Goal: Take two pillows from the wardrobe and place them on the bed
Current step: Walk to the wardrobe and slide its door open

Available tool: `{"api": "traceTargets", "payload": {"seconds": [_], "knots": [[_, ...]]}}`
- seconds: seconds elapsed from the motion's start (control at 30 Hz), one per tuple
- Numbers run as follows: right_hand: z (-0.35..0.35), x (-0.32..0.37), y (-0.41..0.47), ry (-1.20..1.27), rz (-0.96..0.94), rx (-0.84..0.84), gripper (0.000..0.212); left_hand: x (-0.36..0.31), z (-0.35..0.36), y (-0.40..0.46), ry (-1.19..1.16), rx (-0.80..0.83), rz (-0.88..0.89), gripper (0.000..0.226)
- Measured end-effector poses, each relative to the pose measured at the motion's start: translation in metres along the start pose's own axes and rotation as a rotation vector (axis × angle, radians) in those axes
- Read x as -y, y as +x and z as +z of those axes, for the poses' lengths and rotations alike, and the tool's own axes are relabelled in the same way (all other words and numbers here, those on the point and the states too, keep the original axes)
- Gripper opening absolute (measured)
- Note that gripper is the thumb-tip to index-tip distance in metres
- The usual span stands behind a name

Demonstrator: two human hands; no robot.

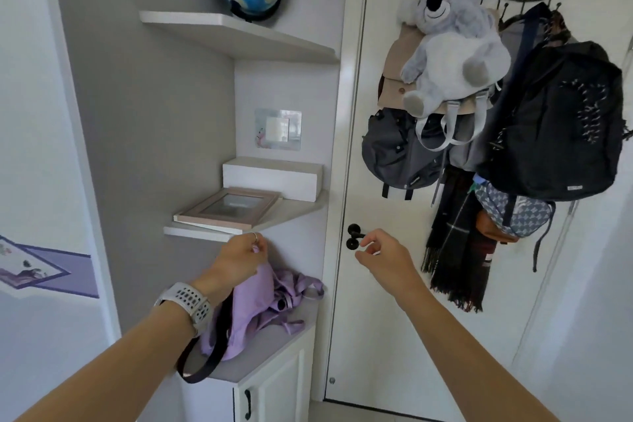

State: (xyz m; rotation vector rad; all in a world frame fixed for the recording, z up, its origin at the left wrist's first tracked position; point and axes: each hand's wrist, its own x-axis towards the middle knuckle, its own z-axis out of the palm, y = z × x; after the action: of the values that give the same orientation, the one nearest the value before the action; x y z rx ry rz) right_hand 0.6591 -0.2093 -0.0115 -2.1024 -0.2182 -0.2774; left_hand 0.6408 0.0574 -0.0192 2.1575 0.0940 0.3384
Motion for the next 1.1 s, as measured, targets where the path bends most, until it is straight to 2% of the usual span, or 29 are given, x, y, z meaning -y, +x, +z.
{"api": "traceTargets", "payload": {"seconds": [0.2,0.37,0.57,0.8,0.97,1.1], "knots": [[0.072,0.029,0.047,0.022,-0.117,0.105,0.012,0.024,-0.041,0.026,0.140,-0.148,0.014,0.029],[0.166,0.097,0.056,0.046,-0.312,0.245,0.012,0.063,-0.110,0.015,0.214,-0.303,0.022,0.015],[0.298,0.207,0.019,0.129,-0.594,0.458,0.015,0.125,-0.234,-0.027,0.334,-0.512,-0.159,0.018],[0.425,0.304,-0.063,0.188,-0.782,0.736,0.016,0.180,-0.352,-0.136,0.466,-0.779,-0.411,0.017],[0.485,0.351,-0.114,0.214,-0.907,0.905,0.016,0.200,-0.407,-0.221,0.462,-0.958,-0.552,0.021],[0.521,0.375,-0.141,0.266,-1.000,0.989,0.015,0.213,-0.432,-0.250,0.435,-1.051,-0.596,0.015]]}}
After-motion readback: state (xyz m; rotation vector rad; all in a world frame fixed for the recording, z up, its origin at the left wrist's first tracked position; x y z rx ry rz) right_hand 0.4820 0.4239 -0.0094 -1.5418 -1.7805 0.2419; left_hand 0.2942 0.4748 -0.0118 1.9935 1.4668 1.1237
